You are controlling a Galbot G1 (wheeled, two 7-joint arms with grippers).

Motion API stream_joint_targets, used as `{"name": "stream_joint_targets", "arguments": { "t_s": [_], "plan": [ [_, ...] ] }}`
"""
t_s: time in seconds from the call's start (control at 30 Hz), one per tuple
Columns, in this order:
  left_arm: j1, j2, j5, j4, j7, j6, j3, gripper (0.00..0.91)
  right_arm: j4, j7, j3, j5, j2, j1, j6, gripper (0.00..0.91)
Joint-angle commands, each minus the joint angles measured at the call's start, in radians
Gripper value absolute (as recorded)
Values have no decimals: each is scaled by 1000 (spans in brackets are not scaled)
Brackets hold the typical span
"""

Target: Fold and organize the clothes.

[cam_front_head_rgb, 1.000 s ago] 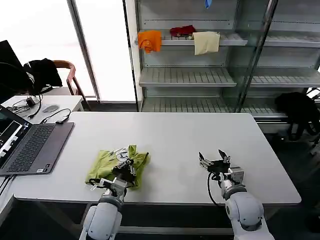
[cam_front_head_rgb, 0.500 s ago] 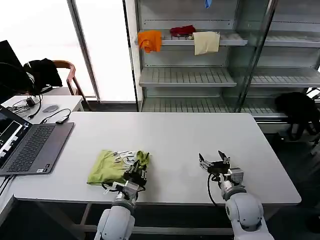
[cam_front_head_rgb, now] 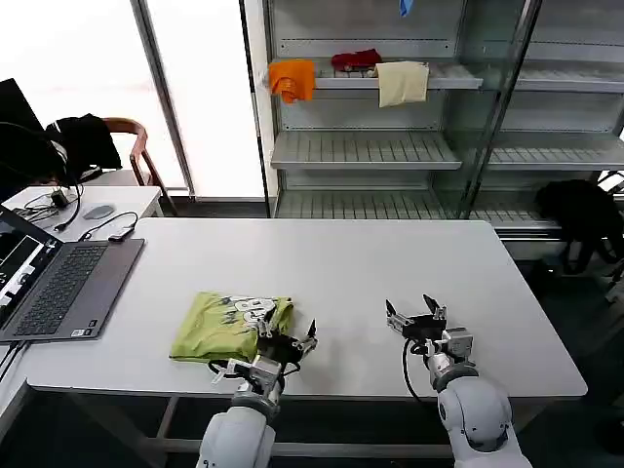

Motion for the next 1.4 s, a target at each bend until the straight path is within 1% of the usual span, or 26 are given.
{"name": "stream_joint_targets", "arguments": {
  "t_s": [0.03, 0.17, 0.33, 0.7, 0.9, 1.27, 1.4],
  "plan": [
    [-36, 153, -250, -81, 40, 7, -293, 907, 8, 1, -7, -4, 3, 3, -4, 907],
    [-46, 200, -396, -35, 50, 53, -399, 907, 10, 1, -13, -10, 11, 3, -5, 907],
    [-44, 213, -458, 44, 58, 56, -450, 907, 20, -2, -14, -11, 5, 1, -9, 907],
    [-60, 206, -495, 158, 85, 50, -440, 907, 44, -3, -11, -7, -16, -6, -12, 907],
    [-85, 218, -517, 232, 117, 30, -457, 907, 54, -3, -11, -5, -28, -10, -14, 907],
    [-92, 215, -517, 282, 136, 22, -454, 907, 51, -4, -18, -4, -31, -3, -15, 907],
    [-99, 216, -554, 283, 138, 29, -457, 907, 53, -4, -16, -4, -34, -3, -15, 907]
  ]
}}
